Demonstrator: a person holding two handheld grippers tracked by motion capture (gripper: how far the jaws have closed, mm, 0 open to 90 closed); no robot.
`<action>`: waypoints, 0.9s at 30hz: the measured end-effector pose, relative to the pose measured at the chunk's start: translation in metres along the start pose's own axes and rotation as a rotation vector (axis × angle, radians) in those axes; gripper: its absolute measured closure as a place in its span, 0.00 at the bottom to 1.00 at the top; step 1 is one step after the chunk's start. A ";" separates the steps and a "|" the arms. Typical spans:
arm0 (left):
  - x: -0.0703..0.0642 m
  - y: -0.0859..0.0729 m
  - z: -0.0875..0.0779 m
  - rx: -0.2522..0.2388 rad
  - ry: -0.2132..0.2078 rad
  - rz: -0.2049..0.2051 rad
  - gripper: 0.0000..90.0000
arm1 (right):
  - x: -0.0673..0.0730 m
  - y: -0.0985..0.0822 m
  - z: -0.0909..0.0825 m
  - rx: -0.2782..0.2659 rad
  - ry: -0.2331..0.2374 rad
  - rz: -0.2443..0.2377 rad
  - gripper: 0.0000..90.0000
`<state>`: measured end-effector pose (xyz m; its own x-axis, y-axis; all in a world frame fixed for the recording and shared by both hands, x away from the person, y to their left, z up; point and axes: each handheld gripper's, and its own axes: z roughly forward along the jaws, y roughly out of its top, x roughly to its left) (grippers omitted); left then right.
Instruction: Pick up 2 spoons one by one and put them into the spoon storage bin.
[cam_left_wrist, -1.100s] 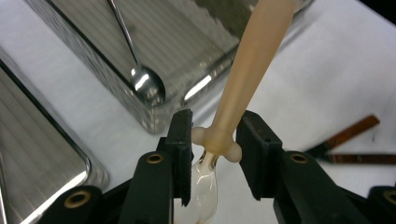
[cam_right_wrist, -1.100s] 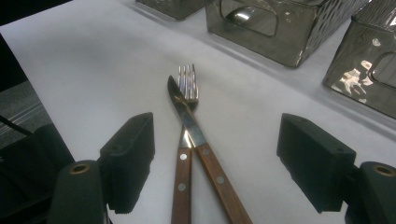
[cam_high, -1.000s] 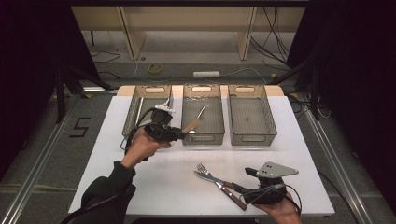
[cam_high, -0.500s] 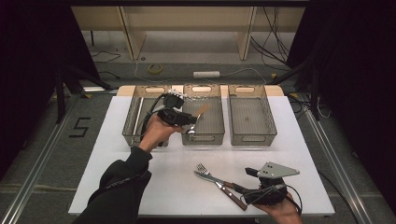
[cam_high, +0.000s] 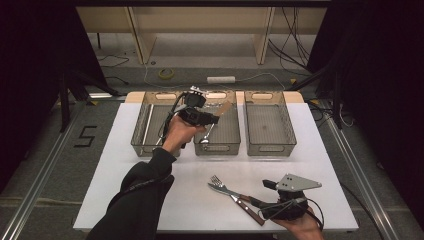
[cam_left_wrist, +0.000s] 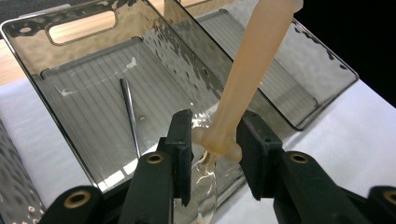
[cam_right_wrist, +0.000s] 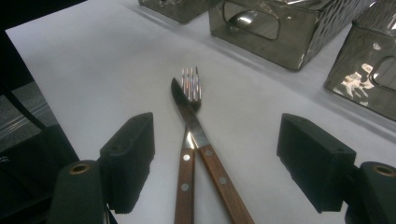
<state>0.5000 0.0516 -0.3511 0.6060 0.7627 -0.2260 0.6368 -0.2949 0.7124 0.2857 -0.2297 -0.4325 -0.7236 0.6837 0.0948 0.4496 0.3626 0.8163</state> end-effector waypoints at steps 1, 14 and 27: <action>0.001 0.001 0.002 0.000 0.004 -0.004 0.74 | 0.000 0.000 0.000 0.000 0.000 0.000 0.32; 0.005 0.007 0.020 -0.025 0.022 -0.060 0.74 | 0.000 0.000 0.000 -0.001 0.005 0.000 0.32; 0.015 0.003 0.037 -0.009 0.050 -0.106 0.74 | 0.000 0.000 0.000 0.001 0.006 -0.002 0.32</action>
<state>0.5282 0.0409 -0.3769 0.5109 0.8172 -0.2668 0.6915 -0.2063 0.6923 0.2855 -0.2296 -0.4330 -0.7279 0.6788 0.0964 0.4483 0.3649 0.8160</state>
